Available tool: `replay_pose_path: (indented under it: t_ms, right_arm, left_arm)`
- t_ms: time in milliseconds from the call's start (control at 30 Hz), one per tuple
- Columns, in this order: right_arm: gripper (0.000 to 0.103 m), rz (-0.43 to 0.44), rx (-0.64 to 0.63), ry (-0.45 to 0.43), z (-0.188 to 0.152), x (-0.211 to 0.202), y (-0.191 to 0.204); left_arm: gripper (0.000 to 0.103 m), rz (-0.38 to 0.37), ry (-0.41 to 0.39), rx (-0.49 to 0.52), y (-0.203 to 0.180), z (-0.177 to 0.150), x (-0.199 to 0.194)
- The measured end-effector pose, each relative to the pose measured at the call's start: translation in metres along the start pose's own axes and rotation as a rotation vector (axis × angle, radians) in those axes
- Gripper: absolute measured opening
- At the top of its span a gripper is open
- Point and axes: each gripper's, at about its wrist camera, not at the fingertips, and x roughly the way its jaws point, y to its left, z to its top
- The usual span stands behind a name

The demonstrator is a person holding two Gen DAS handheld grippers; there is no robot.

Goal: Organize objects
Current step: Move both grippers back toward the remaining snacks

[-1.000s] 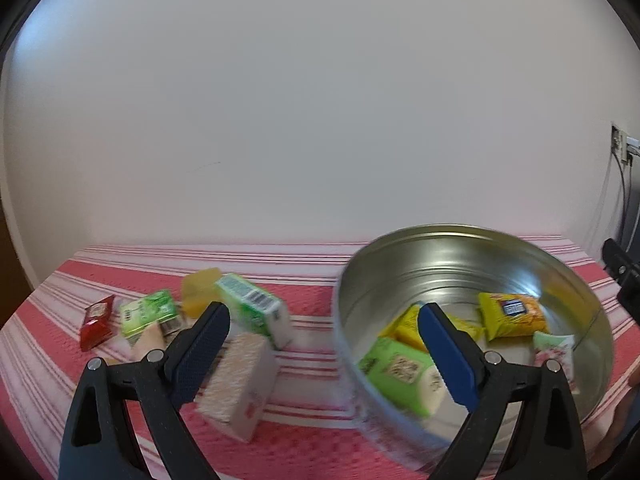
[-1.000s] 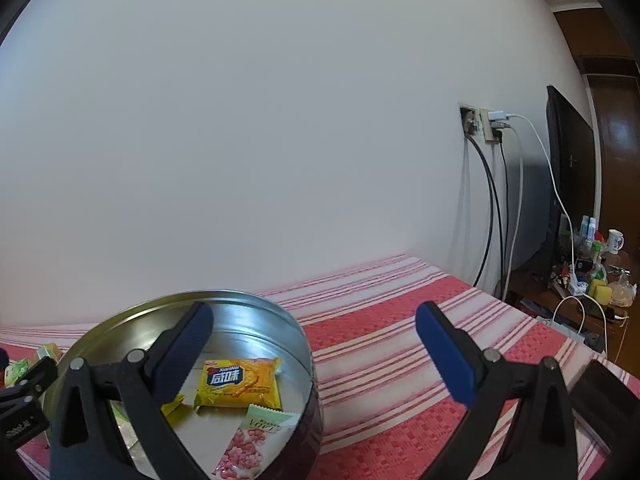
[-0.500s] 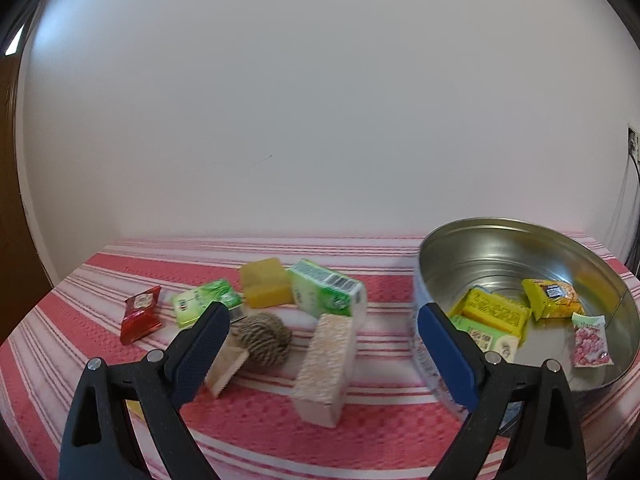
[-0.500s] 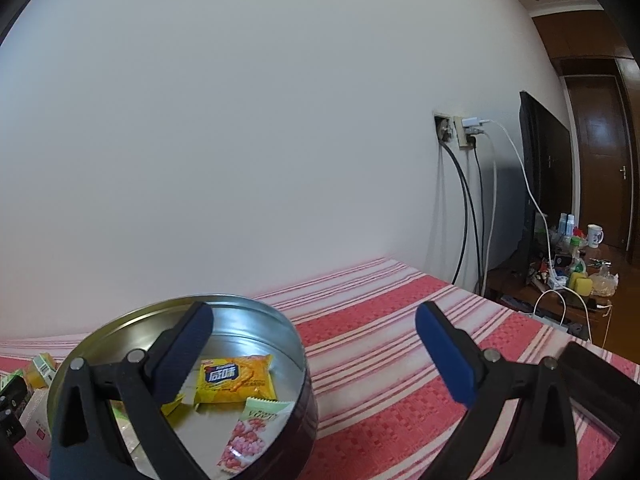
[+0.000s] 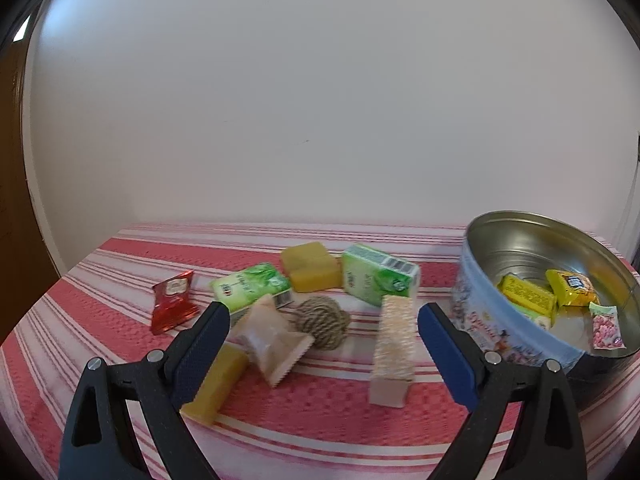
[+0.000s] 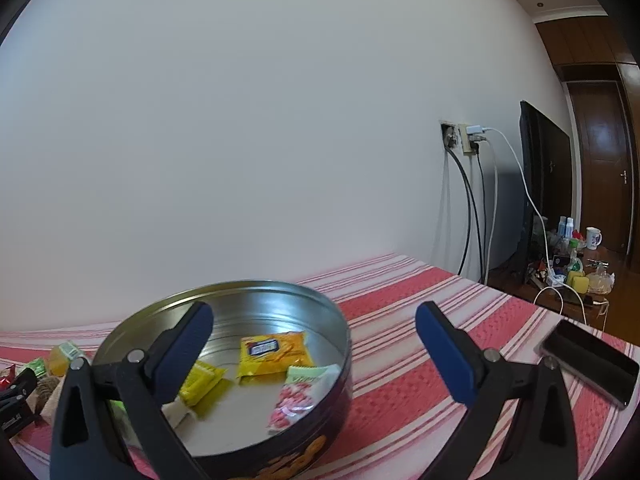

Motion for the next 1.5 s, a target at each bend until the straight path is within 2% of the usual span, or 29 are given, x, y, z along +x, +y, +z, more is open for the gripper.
replay_pose_path:
  t_ms: [400, 700, 967, 1133, 1333, 1500]
  right_arm:
    - [0.101, 0.126, -0.046, 0.055, -0.018, -0.038, 0.067]
    - [0.097, 0.220, -0.087, 0.115, -0.033, -0.047, 0.119]
    - [0.096, 0.286, -0.109, 0.217, -0.048, -0.043, 0.169]
    - [0.089, 0.297, -0.152, 0.298, -0.055, -0.031, 0.197]
    - [0.086, 0.296, -0.150, 0.438, -0.066, -0.007, 0.215]
    - [0.083, 0.292, -0.154, 0.511, -0.072, 0.005, 0.219]
  left_arm:
    - [0.097, 0.043, 0.035, -0.017, 0.061, -0.006, 0.006]
    - [0.097, 0.041, 0.120, -0.024, 0.114, -0.011, 0.017]
    - [0.097, 0.045, 0.172, -0.067, 0.154, -0.016, 0.023]
    - [0.097, 0.013, 0.188, -0.004, 0.153, -0.018, 0.025]
    - [0.097, -0.049, 0.218, 0.111, 0.123, -0.019, 0.029]
    - [0.097, -0.055, 0.306, 0.143, 0.105, -0.022, 0.048]
